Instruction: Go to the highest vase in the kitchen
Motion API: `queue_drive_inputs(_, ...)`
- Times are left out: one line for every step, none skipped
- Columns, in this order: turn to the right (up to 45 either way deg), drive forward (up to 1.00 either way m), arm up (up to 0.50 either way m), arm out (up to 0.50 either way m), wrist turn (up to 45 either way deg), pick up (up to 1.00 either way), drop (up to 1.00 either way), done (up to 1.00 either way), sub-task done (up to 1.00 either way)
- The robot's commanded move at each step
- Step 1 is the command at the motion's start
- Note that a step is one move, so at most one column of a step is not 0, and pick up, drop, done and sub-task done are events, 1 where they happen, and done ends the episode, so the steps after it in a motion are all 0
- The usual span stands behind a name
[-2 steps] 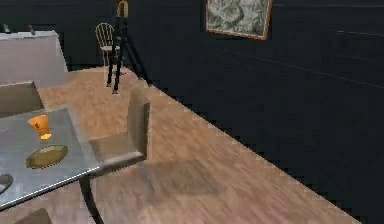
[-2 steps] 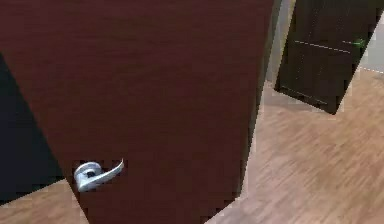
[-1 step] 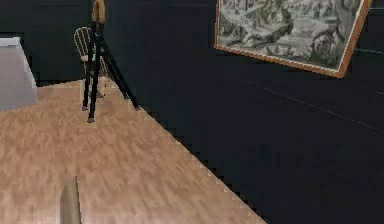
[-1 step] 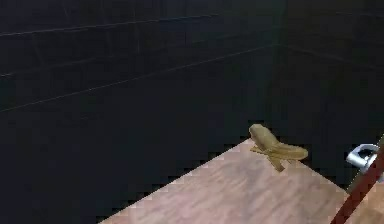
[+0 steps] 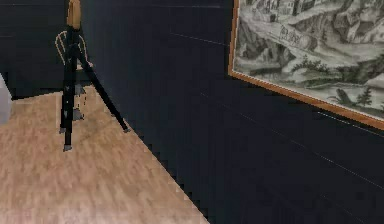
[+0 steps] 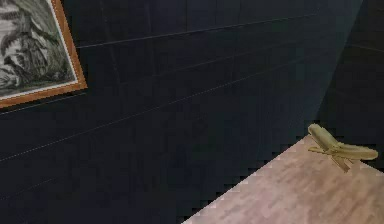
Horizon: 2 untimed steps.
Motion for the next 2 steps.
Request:
queue_drive_inputs(-6.0,0.00,0.00,0.00,0.0,0.00,0.00,0.00,0.00)
queue_drive_inputs(0.0,0.55,0.00,0.00,0.0,0.00,0.00,0.00,0.00)
